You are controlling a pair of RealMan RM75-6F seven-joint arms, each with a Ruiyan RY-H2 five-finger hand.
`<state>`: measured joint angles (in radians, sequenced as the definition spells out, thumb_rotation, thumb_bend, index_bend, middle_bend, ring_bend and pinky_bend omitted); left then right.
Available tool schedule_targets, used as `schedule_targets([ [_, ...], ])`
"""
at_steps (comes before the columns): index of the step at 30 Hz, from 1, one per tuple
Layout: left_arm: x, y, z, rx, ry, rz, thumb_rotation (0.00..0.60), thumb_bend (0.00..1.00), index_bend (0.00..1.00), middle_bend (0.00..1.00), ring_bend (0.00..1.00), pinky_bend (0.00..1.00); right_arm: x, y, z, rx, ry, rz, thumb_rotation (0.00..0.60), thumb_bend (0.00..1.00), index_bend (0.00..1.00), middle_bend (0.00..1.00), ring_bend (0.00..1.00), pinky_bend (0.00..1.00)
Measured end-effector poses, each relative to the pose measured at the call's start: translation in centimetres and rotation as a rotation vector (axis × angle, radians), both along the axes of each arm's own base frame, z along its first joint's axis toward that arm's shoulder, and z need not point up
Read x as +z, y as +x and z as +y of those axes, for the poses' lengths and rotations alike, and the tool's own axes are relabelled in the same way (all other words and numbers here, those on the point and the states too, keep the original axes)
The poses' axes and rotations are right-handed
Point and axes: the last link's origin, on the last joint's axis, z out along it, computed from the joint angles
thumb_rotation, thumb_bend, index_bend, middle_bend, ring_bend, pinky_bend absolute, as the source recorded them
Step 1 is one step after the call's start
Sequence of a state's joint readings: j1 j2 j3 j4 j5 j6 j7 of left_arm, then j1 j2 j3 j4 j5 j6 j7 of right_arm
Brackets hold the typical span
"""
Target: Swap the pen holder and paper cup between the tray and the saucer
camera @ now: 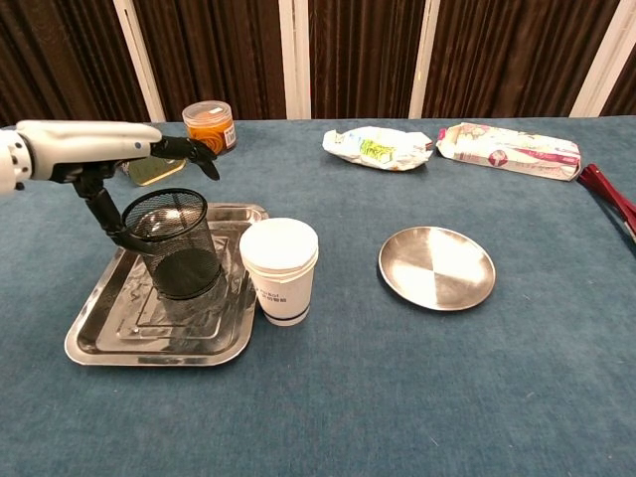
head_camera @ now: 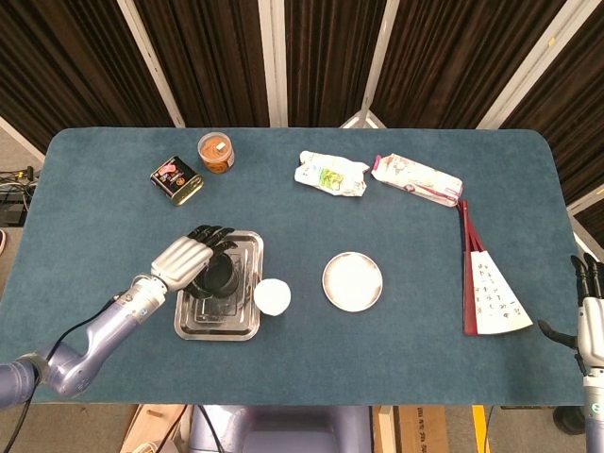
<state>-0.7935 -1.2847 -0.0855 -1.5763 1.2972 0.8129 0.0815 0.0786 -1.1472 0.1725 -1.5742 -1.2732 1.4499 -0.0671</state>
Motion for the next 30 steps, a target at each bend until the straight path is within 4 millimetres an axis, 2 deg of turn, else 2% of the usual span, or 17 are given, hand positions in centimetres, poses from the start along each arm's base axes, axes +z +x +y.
schedule_targets([
  [5, 1.6, 0.6, -0.8, -0.01, 0.031, -0.032, 0.6, 0.0, 0.16, 0.0, 0.0, 0.04, -0.1, 0.0, 0.0, 0.003, 0.009, 0.009, 0.6, 0.0, 0.0, 0.0, 0.0, 0.0],
  [8, 3.3, 0.6, -1.6, -0.036, 0.1, -0.078, 0.6, 0.0, 0.18, 0.0, 0.0, 0.04, -0.1, 0.2, -0.1, 0.019, 0.025, 0.021, 0.6, 0.0, 0.0, 0.0, 0.0, 0.0],
  [11, 5.6, -0.5, -3.0, -0.075, 0.221, -0.1, 0.6, 0.0, 0.18, 0.0, 0.0, 0.04, -0.3, 0.8, -0.6, 0.052, 0.058, 0.021, 0.6, 0.0, 0.0, 0.0, 0.0, 0.0],
  [14, 8.2, -2.6, -5.3, -0.092, 0.368, -0.11, 0.6, 0.0, 0.18, 0.0, 0.0, 0.04, -0.7, 2.1, -1.8, 0.114, 0.121, 0.014, 0.6, 0.0, 0.0, 0.0, 0.0, 0.0],
  [18, 11.6, -6.7, -9.9, -0.052, 0.553, -0.097, 0.6, 0.01, 0.18, 0.0, 0.0, 0.04, -1.7, 5.4, -4.2, 0.229, 0.238, 0.021, 0.6, 0.0, 0.0, 0.0, 0.0, 0.0],
  [22, 13.8, -9.9, -13.9, 0.013, 0.651, -0.045, 0.6, 0.01, 0.18, 0.0, 0.0, 0.04, -3.3, 9.1, -5.9, 0.307, 0.363, 0.006, 0.6, 0.0, 0.0, 0.0, 0.0, 0.0],
  [24, 14.4, -10.9, -15.2, 0.043, 0.672, -0.025, 0.6, 0.01, 0.18, 0.0, 0.0, 0.04, -4.3, 11.0, -6.7, 0.336, 0.443, -0.019, 0.6, 0.0, 0.0, 0.0, 0.0, 0.0],
  [30, 14.7, -12.1, -16.8, 0.083, 0.7, 0.005, 0.6, 0.01, 0.19, 0.0, 0.0, 0.04, -7.8, 17.1, -8.1, 0.433, 0.675, -0.082, 0.6, 0.0, 0.0, 0.0, 0.0, 0.0],
])
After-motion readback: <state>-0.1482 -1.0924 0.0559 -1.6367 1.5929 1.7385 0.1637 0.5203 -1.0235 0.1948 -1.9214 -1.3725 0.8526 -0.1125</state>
